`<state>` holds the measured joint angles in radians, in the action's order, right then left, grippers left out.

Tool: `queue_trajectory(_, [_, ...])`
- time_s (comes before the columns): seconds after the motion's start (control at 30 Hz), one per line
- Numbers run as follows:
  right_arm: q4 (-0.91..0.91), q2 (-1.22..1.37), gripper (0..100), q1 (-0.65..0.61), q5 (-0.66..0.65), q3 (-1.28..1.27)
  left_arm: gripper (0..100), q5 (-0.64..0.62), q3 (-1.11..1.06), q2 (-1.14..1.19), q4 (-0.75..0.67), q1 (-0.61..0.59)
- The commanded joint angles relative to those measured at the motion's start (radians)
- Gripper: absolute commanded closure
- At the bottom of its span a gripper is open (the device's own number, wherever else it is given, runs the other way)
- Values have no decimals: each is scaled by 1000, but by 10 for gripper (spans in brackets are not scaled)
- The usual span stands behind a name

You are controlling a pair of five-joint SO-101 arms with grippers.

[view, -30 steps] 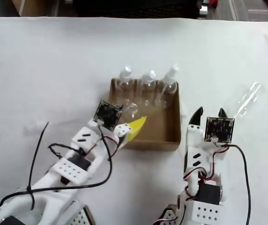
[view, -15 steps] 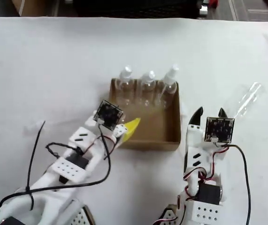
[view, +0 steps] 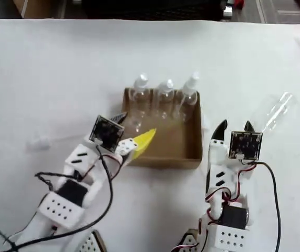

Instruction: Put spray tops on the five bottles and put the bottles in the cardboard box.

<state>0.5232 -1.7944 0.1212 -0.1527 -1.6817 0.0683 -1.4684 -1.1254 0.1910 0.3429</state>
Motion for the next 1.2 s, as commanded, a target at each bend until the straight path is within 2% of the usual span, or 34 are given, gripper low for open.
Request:
queue_trajectory(0.0, [-19, -5, 822, -8, -9, -8, 717, 3, 9, -85, 63, 19])
queue_trajectory(0.47, [-19, -5, 822, -8, -9, -8, 718, 11, 17, -91, 61, 7])
queue_trajectory(0.6, [-19, -5, 822, -8, -9, -8, 722, 5, 63, -91, 75, -61])
queue_trajectory(0.67, [-19, -5, 822, -8, -9, -8, 722, 2, 143, -91, 153, -128])
queue_trajectory(0.83, [-19, -5, 822, -8, -9, -8, 722, 8, 425, -87, 503, -269])
queue_trajectory(1.1, [-18, -5, 822, -8, -9, -8, 722, 2, 911, -87, 982, -601])
queue_trajectory(1.17, [-16, -5, 822, -8, -9, -8, 722, -52, 987, -85, 1076, -667])
